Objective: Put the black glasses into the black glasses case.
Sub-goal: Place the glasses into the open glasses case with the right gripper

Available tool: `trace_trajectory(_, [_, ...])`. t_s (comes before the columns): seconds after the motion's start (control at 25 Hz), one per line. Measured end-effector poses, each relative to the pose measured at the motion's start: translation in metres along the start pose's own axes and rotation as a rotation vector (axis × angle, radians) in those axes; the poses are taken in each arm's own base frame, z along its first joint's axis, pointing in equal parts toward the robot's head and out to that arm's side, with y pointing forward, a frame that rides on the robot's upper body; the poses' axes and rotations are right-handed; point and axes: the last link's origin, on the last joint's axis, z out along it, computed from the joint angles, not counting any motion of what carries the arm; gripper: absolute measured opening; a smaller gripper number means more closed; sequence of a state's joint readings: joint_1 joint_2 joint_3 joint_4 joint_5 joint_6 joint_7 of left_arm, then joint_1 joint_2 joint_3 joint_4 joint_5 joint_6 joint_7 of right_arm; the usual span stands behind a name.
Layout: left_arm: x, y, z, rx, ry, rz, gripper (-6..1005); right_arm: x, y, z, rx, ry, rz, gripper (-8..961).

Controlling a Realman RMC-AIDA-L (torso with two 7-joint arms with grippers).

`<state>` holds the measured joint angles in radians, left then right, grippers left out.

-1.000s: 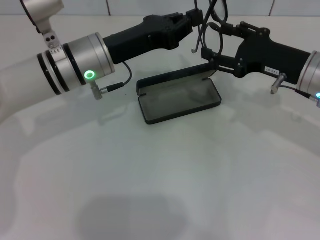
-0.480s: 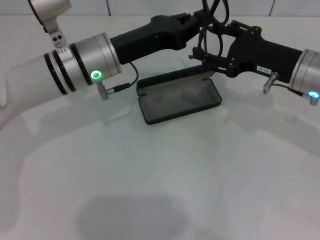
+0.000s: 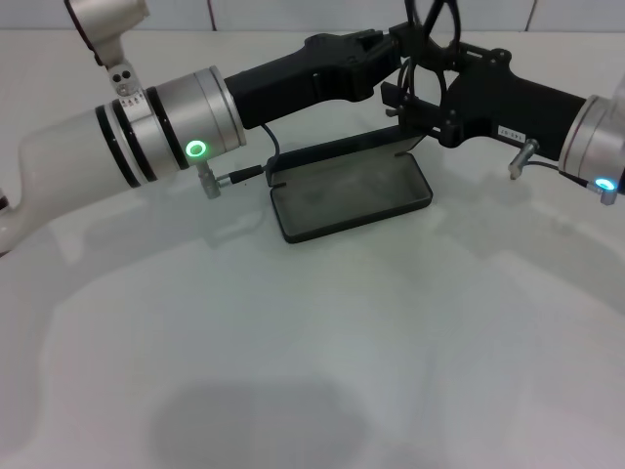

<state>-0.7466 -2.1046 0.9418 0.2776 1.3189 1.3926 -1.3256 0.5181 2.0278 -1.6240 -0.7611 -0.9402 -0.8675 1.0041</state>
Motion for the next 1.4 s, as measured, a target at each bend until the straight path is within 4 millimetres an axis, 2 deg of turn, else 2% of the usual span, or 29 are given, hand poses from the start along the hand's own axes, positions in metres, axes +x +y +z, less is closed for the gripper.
trace_trajectory(0.52, [0.0005,-0.0007,-0.0012,0.003,0.001,0.013,57,0.0,-0.0015,-0.0002,0.019,-0.004,0.012,465])
trace_trajectory(1.0, [-0.0006,-0.002,-0.004,0.011,0.0,0.025,54,-0.004,-0.0017,0.0003,0.015,-0.012,-0.002,434])
trace_trajectory(1.4, [0.0005,-0.0045,-0.0083,0.034,0.028,0.015,159,-0.0042,-0.0019,0.0001,0.019,-0.011,-0.01,409])
